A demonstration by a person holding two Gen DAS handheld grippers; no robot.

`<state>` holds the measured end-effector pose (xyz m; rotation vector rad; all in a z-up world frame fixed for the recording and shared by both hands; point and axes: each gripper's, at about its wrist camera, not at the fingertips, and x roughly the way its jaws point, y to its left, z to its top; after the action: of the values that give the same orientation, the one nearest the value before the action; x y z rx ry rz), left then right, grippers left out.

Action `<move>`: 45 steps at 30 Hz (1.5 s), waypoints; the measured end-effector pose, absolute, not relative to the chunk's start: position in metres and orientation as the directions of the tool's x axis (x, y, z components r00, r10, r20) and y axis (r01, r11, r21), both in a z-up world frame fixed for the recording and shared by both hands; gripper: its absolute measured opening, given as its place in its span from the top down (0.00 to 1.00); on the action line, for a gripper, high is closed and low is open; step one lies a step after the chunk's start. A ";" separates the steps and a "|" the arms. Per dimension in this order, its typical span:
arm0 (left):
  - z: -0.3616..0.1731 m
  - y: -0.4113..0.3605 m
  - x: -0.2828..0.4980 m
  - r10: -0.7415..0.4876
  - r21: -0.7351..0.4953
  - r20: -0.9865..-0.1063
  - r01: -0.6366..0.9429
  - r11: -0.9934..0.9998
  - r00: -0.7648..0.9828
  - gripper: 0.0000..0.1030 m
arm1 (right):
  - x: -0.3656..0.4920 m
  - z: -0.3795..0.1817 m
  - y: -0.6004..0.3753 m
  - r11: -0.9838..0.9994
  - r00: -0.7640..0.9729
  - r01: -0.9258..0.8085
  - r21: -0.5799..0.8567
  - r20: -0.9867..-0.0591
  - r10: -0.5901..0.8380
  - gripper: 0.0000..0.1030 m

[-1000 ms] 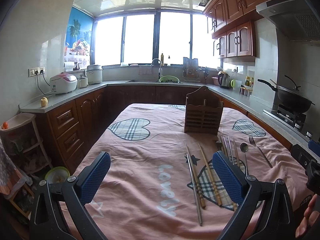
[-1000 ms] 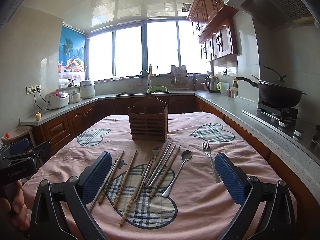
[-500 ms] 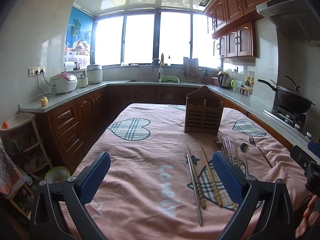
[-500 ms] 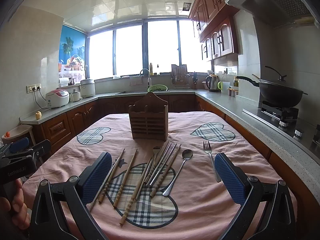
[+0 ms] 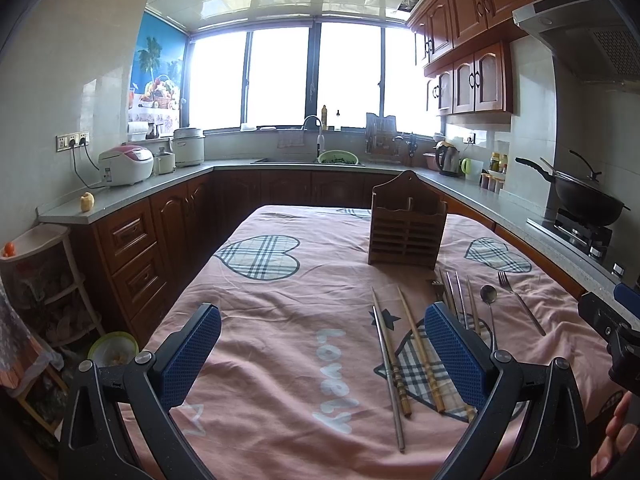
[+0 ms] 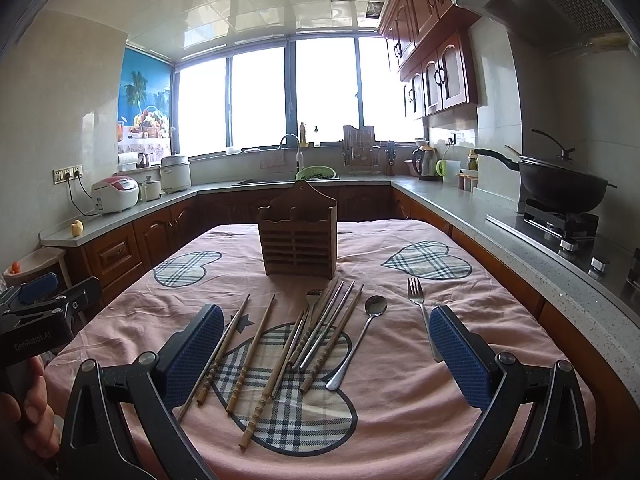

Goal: Organize utensils

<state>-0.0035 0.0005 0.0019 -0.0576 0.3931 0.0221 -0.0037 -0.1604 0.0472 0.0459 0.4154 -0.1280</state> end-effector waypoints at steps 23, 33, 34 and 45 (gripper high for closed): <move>0.001 0.017 0.085 -0.083 -0.113 -0.554 0.025 0.993 0.828 0.01 | 0.047 0.035 -0.194 0.985 0.869 0.136 0.103 -0.490 -0.069 0.00; -0.001 0.013 0.149 -0.100 -0.101 -0.600 0.048 0.994 0.794 0.07 | 0.105 0.018 -0.206 0.981 0.818 0.122 0.149 -0.576 -0.014 0.12; -0.002 0.013 0.157 -0.104 -0.105 -0.611 0.050 0.993 0.785 0.07 | 0.111 0.016 -0.208 0.981 0.812 0.120 0.152 -0.584 -0.008 0.13; -0.014 0.007 0.242 -0.118 -0.093 -0.712 0.073 0.993 0.693 0.21 | 0.180 -0.004 -0.233 0.968 0.735 0.146 0.202 -0.677 0.030 0.44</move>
<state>0.2419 0.0073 -0.0143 -0.0592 0.7987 -0.1068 0.1803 -0.2330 -0.0039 0.2496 0.7437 -0.0643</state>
